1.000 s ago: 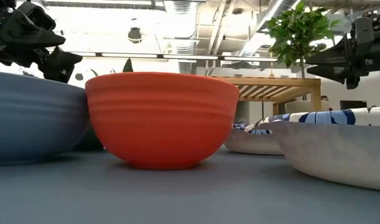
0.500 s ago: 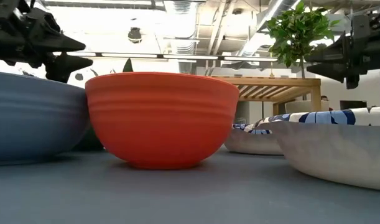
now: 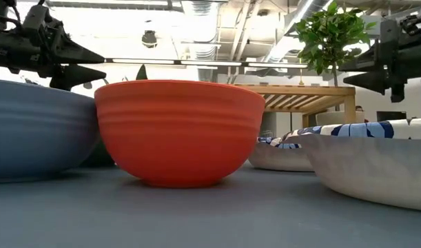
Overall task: Place and stack bowls onto a shelf
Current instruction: Put the white patterned bowl on the shelf
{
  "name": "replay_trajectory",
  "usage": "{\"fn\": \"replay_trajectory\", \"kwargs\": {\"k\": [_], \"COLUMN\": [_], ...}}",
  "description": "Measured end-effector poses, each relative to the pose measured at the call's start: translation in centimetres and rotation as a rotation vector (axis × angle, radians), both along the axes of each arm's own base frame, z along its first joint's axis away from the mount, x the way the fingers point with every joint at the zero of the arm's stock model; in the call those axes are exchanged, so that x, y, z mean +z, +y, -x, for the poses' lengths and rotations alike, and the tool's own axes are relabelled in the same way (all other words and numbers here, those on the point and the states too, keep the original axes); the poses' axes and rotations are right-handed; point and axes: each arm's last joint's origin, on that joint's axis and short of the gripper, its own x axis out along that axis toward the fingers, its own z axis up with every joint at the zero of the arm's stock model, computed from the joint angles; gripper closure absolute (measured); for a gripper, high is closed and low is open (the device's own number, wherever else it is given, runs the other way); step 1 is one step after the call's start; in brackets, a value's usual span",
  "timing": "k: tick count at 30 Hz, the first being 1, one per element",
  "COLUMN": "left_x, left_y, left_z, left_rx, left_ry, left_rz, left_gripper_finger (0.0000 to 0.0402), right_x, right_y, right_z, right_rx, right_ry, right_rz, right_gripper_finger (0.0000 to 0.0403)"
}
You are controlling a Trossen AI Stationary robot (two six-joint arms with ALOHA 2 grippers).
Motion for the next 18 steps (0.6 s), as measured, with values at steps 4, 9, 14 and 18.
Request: {"fn": "replay_trajectory", "kwargs": {"k": [4,9,14,18], "left_x": [0.0,0.0,0.0,-0.1], "left_y": [0.1,0.3,0.8,1.0], "left_z": [0.0,0.1,0.4,0.6], "left_rx": [0.019,0.103,0.3,0.387], "left_ry": [-0.022,-0.029,-0.046,-0.044], "left_rz": [0.056,0.065,0.099,0.1], "left_gripper_finger": [0.0209,0.0209,0.0209,0.0209], "right_x": [0.1,1.5,3.7,5.8], "right_y": [0.0,0.0,-0.1,-0.2], "right_z": [0.0,0.2,0.9,1.3], "right_rx": [0.02,0.022,0.02,0.0], "right_ry": [-0.04,-0.093,-0.087,-0.054], "right_rz": [-0.031,0.018,0.095,0.146], "right_gripper_finger": [0.0177,0.0177,0.0177,0.0177]}}
